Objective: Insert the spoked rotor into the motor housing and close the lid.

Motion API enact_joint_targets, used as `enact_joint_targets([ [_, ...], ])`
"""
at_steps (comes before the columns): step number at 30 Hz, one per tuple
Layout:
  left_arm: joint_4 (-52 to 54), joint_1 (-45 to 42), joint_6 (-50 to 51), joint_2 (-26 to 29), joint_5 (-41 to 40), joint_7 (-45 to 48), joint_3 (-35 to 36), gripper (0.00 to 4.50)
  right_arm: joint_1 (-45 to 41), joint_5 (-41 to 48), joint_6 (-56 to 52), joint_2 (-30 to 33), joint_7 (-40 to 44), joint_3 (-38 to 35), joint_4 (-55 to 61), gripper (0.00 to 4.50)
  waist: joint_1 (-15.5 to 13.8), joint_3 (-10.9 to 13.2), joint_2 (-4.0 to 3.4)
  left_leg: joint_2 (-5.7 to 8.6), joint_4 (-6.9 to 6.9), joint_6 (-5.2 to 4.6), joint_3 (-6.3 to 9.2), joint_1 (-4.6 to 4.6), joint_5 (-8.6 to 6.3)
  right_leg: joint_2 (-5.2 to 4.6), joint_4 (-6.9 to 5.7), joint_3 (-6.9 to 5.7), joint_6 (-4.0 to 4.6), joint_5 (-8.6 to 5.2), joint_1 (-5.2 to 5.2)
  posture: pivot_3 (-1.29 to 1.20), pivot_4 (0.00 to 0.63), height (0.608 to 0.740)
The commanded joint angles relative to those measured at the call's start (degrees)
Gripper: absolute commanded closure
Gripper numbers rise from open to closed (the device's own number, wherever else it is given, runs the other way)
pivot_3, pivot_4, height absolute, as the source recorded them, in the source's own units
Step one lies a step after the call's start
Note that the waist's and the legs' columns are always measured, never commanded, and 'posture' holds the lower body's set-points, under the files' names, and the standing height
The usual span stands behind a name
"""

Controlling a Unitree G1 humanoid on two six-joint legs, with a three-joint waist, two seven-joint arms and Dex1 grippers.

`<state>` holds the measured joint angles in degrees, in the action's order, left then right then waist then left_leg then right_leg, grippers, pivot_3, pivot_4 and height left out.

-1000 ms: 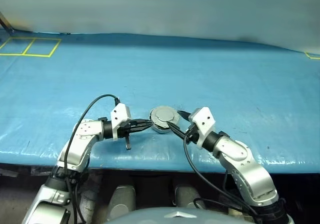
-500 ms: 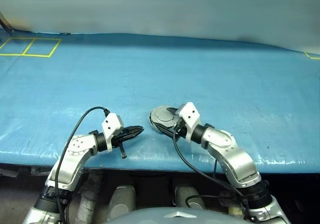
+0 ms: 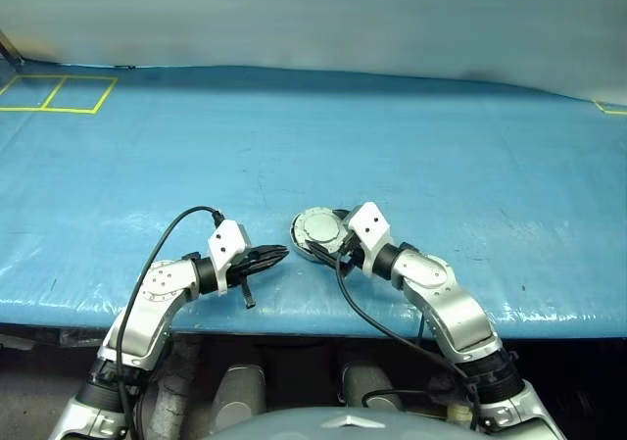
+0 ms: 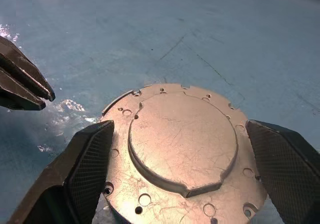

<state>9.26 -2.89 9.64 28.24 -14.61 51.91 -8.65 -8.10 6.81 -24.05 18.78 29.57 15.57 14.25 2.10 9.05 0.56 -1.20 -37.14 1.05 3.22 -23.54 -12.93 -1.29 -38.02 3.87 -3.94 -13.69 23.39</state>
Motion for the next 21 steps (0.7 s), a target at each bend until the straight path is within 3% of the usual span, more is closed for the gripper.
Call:
enact_joint_targets([
  [1, -0.25, -0.76, -0.22, -0.02, 0.02, -0.31, 0.15, 4.33, 0.06, -1.08, 0.25, 0.32, 0.04, 0.57, 1.21, 0.02, -0.01, 0.00, 0.00, 0.00, 0.00, 0.00, 0.00, 0.00, 0.00, 0.00, 0.00, 0.00, 0.00, 0.00, 0.00, 0.00, 0.150, 0.740],
  [7, 0.09, -0.34, 0.13, -0.65, -1.24, -0.76, 0.75, 4.33, 0.12, -1.63, 0.08, -0.42, 0.47, 1.05, -0.48, 0.02, 0.00, 0.00, 0.00, 0.00, 0.00, 0.00, 0.00, 0.01, 0.00, 0.00, 0.00, 0.00, -0.01, 0.00, -0.01, 0.00, 0.150, 0.740],
  [10, -1.68, -0.01, -0.09, -0.46, 0.14, -1.89, 0.86, 4.33, 0.01, -0.62, -0.49, -2.01, 0.08, 0.41, -0.66, 0.57, 0.04, -0.01, -0.01, 0.00, -0.01, 0.00, 0.00, 0.02, 0.00, 0.00, 0.00, 0.00, -0.01, 0.00, -0.02, 0.00, 0.150, 0.740],
  [13, -1.85, 0.48, -0.35, -0.46, -0.39, -2.12, 1.41, 4.33, -0.12, -0.89, -0.33, -2.39, 0.38, 0.75, -0.69, 1.45, 0.07, -0.01, -0.01, 0.00, 0.00, 0.00, 0.00, 0.03, 0.00, 0.01, -0.01, 0.00, 0.00, 0.00, -0.02, 0.00, 0.150, 0.740],
  [21, -3.46, -0.14, -0.87, -0.47, -0.61, -3.83, 4.13, 4.33, -1.56, -0.65, -1.63, -4.81, -0.74, 0.48, -0.90, 1.45, 0.17, -0.01, -0.01, -0.05, 0.00, 0.02, -0.01, 0.06, 0.01, 0.04, -0.02, 0.00, -0.03, -0.02, -0.01, 0.00, 0.150, 0.740],
])
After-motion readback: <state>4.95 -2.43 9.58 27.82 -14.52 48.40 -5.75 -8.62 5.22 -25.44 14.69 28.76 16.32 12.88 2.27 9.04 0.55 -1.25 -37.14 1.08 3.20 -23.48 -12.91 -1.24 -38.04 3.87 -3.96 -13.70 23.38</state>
